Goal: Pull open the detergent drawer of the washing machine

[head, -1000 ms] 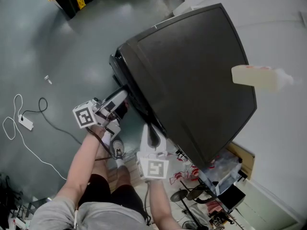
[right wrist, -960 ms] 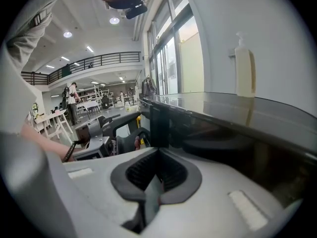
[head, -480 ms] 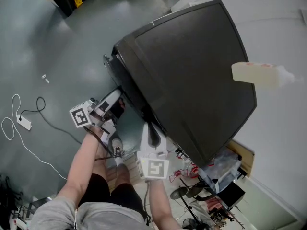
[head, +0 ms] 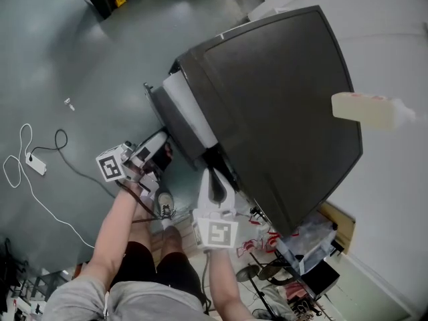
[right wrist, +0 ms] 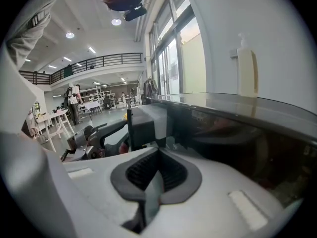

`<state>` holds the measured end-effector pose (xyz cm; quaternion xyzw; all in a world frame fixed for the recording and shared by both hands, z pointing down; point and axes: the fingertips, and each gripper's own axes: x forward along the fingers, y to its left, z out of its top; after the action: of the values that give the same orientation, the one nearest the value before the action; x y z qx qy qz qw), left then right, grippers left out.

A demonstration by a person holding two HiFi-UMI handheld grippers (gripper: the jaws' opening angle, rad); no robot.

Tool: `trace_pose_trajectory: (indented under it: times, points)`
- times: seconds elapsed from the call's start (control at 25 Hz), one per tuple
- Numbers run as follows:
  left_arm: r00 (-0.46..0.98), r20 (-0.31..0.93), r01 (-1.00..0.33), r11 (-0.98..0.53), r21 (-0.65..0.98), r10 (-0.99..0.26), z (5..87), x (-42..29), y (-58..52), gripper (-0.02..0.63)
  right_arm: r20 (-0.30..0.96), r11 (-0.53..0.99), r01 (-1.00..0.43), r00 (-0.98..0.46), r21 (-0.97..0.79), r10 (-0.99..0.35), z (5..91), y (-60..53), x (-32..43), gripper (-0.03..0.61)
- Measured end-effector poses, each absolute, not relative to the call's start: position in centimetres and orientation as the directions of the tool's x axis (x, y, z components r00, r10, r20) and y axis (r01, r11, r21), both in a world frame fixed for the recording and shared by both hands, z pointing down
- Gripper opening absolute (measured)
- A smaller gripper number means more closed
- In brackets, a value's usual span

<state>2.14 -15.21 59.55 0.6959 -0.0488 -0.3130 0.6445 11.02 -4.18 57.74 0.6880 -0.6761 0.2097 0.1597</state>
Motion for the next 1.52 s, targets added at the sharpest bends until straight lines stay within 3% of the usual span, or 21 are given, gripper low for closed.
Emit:
trace_pose_trajectory:
  times: [0.24, 0.48, 1.04, 1.32, 1.52]
  points:
    - [0.798, -0.357, 0.318, -0.163, 0.934, -0.485, 59.9, 2.7, -15.5, 0.152, 0.498, 0.011, -0.996, -0.052, -0.085, -0.866, 58.0, -5.8, 12.5, 0.005]
    - [0.778, -0.379, 0.334, -0.18, 0.925, -0.501, 59.4, -2.9, -12.8, 0.152, 0.481, 0.057, -0.996, -0.083, -0.07, -0.873, 57.1, -3.7, 7.6, 0.005]
    - [0.743, -0.397, 0.351, -0.19, 0.917, -0.539, 59.8, -6.7, -11.1, 0.141, 0.469, 0.126, -0.99, -0.137, -0.056, -0.872, 56.6, -2.4, 5.3, 0.005]
    - [0.767, -0.322, 0.271, -0.175, 0.947, -0.555, 60.0, -7.0, -10.8, 0.144, 0.461, 0.131, -0.99, -0.143, -0.058, -0.876, 56.3, -1.7, 5.0, 0.005]
    - [0.802, -0.266, 0.199, -0.18, 0.963, -0.536, 60.1, -7.3, -9.7, 0.201, 0.459, 0.136, -0.989, -0.151, -0.064, -0.875, 56.1, -1.1, 4.3, 0.005]
